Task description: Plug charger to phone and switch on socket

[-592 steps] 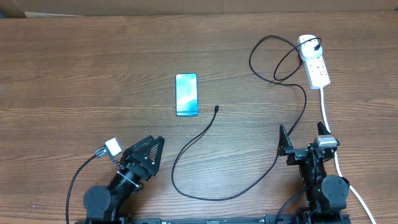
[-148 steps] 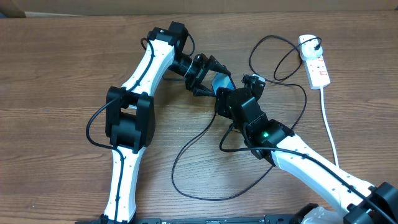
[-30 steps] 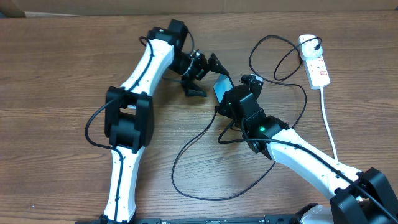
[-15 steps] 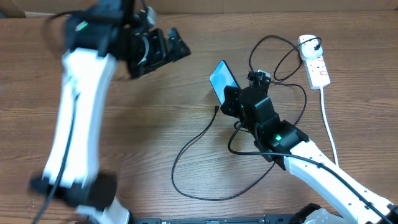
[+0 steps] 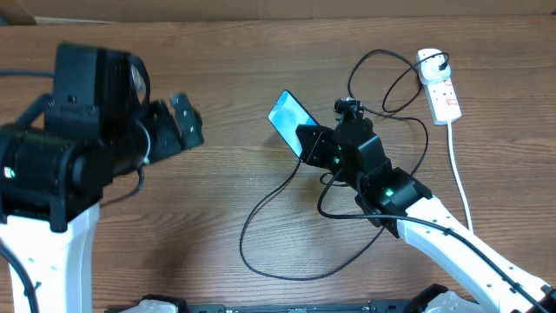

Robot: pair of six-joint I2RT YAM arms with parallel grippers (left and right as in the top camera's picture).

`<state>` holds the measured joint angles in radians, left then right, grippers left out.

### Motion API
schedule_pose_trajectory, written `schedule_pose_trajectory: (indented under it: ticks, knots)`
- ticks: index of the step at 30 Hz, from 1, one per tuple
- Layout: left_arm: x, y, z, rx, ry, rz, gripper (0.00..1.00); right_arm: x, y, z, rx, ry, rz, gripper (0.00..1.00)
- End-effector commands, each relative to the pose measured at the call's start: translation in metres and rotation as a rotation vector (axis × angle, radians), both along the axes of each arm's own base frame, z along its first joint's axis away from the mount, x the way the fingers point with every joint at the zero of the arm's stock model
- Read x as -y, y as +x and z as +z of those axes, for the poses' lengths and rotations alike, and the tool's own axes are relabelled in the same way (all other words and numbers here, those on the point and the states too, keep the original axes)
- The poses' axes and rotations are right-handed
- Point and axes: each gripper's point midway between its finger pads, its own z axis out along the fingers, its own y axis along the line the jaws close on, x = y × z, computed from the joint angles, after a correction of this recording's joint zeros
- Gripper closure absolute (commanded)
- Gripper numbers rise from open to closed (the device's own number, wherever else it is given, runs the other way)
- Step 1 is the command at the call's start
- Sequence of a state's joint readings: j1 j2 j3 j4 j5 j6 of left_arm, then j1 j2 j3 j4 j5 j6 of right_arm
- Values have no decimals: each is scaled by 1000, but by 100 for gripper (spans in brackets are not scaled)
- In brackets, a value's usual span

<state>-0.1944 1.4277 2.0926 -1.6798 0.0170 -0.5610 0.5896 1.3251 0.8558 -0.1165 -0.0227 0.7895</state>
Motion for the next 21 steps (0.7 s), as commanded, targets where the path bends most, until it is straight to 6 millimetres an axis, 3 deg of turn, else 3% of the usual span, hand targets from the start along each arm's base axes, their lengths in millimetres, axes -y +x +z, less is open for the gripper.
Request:
schedule_pose_trajectory:
  ticks: [1,3,7,12,15,21]
  knots:
    - [-13,-25,-24,-50,4,89,0,-9,-2,28,36,84,36,96]
    - [-5,-28,-39,-51,-38,72,0,-13,-3,31,40,98,54,96]
    - [23,-12,-63,6,-184,5,0,-18,-5,36,5,176,49,96]
    - [53,25,-98,13,-407,68,0,-27,-12,39,-100,308,40,96]
    - [79,60,-128,6,-529,27,0,-26,-14,41,-210,421,24,96]
    - [107,81,-154,-121,-674,16,1,-17,-10,43,-345,559,-43,96]
